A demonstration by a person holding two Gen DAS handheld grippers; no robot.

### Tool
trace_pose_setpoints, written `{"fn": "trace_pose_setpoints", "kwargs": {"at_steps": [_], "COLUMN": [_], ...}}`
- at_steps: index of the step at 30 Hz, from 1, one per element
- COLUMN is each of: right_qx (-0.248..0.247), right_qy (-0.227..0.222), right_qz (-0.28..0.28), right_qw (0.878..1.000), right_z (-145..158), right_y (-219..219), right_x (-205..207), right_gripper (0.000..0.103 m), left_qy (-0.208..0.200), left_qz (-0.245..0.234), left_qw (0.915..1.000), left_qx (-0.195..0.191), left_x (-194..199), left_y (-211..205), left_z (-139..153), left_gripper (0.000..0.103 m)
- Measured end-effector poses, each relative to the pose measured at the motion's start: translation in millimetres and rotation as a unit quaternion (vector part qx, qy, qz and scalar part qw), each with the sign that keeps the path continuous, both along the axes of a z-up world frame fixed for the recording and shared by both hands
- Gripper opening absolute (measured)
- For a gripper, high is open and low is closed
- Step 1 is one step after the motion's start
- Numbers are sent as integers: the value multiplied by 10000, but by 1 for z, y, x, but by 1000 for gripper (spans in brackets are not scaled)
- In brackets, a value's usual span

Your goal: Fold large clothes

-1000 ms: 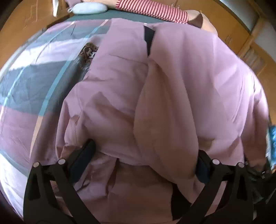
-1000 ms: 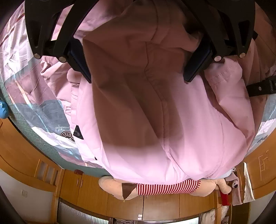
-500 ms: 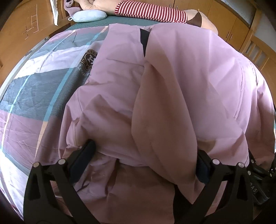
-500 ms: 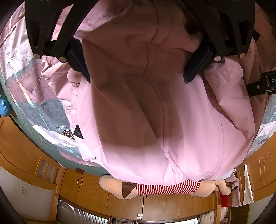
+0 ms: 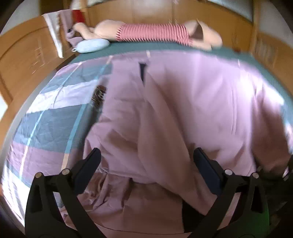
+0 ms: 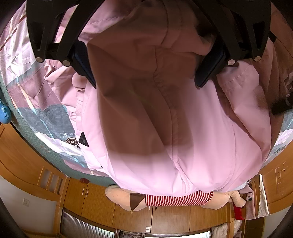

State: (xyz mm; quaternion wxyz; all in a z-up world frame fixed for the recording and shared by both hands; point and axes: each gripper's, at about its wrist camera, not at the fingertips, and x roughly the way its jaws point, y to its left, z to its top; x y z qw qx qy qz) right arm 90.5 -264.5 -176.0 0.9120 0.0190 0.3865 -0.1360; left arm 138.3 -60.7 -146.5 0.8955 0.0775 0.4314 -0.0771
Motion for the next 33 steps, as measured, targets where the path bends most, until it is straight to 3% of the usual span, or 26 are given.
{"fn": "trace_pose_setpoints", "kwargs": {"at_steps": [2,8,10,12,15,19,33], "right_qx": [-6,137,220,288,290,-524,-507], "right_qy": [7,69,-744,-1198,-930,27,95], "right_qz": [-1,77,18,273,769,780,768], "right_qw": [10000,9999,9970,9920,9923,9956,9957], "right_z": [0,14,39,56,51,14,8], "right_y": [0,-4,-9,-5,12,32,31], "right_x": [0,-1,-18,-29,-26,-5,-1], "right_gripper": [102,102,102,102,102,102,102], "left_qy": [281,740,790,737,689,707,623], "left_qz": [-98,-20,0,-10,-6,-8,26], "left_qw": [9993,9966,9959,9967,9972,9971,9979], "left_qx": [233,-367,-434,-345,-297,-272,-184], "left_x": [4,17,19,18,17,17,12], "left_y": [-7,6,8,6,5,2,-5], "left_z": [-17,-25,-27,-26,-26,-27,-27], "left_gripper": [101,101,101,101,101,101,101]}}
